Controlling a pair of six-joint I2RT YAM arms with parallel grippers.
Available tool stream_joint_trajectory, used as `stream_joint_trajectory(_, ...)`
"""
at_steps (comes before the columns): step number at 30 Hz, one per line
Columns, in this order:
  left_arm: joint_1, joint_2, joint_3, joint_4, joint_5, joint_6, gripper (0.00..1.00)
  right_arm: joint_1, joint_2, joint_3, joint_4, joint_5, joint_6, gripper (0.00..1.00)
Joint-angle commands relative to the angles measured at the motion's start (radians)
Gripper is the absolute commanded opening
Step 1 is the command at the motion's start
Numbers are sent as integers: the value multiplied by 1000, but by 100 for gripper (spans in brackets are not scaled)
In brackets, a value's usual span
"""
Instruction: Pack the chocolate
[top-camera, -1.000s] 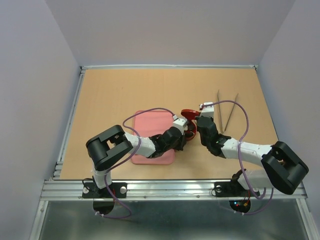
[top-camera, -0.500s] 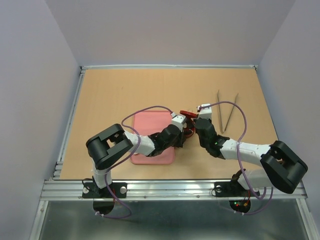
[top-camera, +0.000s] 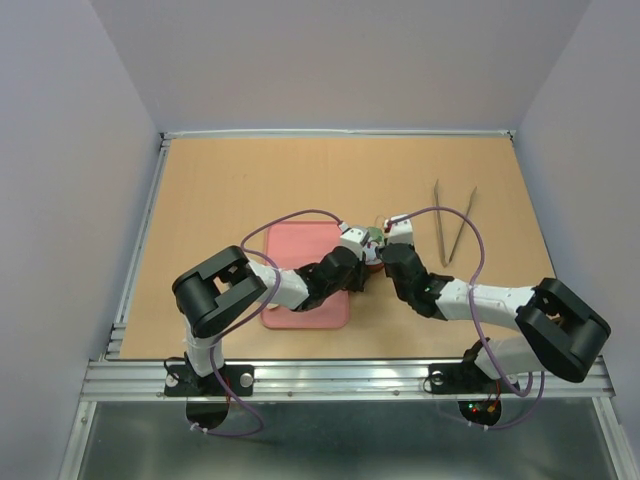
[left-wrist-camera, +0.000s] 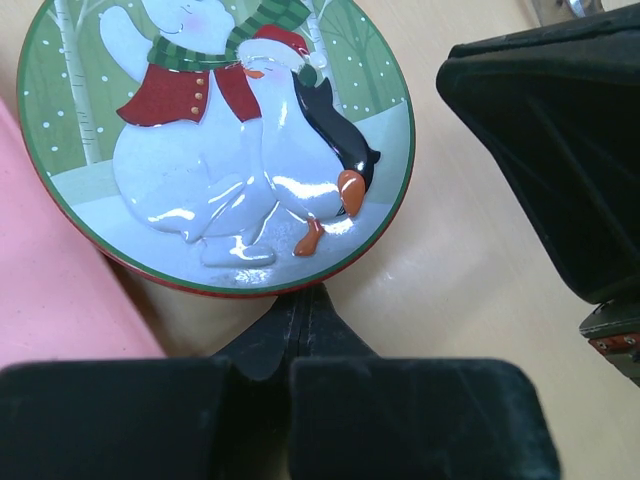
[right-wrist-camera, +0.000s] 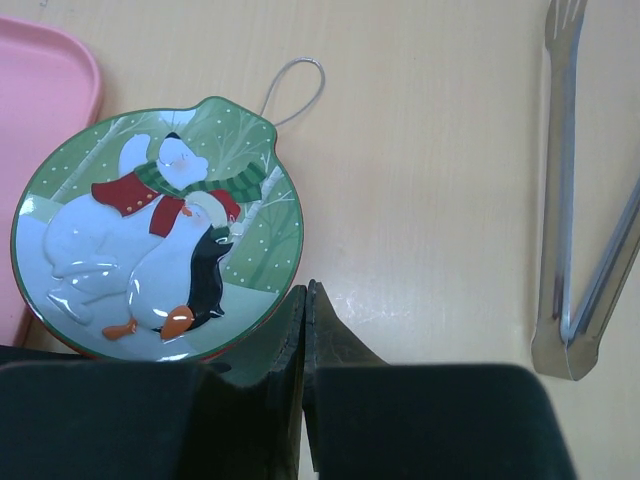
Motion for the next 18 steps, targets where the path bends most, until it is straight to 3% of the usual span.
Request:
stream_joint_trajectory(1, 2, -65, -27, 39, -17, 11, 0, 13, 0, 50, -11, 27, 20, 4)
stream_joint_trajectory(8, 2, -143, -99, 11, -13, 2, 0, 13, -58, 102, -13, 42, 29, 7)
stream_joint_trajectory(18, 5, -301, -145, -19, -45, 42, 0, 6, 83, 214, -5, -40, 66, 6)
